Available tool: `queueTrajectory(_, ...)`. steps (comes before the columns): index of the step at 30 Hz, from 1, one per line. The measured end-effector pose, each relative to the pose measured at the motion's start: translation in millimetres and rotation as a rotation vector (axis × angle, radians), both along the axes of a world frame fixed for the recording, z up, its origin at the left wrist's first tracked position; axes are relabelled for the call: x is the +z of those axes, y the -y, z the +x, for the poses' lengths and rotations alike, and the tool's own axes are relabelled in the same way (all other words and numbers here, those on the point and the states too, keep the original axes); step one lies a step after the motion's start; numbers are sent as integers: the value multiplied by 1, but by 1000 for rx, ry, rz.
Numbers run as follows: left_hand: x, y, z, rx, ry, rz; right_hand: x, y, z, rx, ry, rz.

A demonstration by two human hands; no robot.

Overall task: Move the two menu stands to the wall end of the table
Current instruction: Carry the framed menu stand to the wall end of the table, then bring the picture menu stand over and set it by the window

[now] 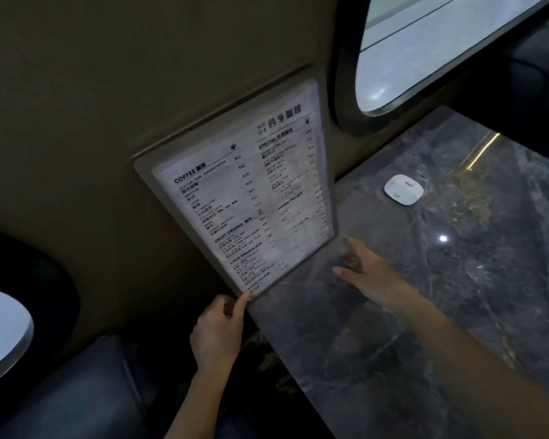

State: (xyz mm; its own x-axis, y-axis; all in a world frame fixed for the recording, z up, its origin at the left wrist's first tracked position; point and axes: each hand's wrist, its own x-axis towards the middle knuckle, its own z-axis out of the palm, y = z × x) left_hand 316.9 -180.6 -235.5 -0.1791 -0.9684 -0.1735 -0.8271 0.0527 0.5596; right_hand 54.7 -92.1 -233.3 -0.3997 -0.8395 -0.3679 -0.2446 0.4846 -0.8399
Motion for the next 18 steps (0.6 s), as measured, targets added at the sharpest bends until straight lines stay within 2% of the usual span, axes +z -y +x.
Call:
queueTrajectory(3,4,-6,-2,-92,126,77,-1,-21,-6,-25,-60,60)
queueTrajectory(5,10,-15,-5,-149,152,75,0,-40,-12,-12,-187,98)
queueTrajectory(8,25,-28,-18,-225,117,12,3,-70,-22,-27,-327,100)
queueTrajectory(13,49,-55,-77,-416,-25,-104,11,-122,-31,-118,-353,175)
queueTrajectory(18,55,-87,-147,-715,19,-24,29,-187,-31,-262,-402,160)
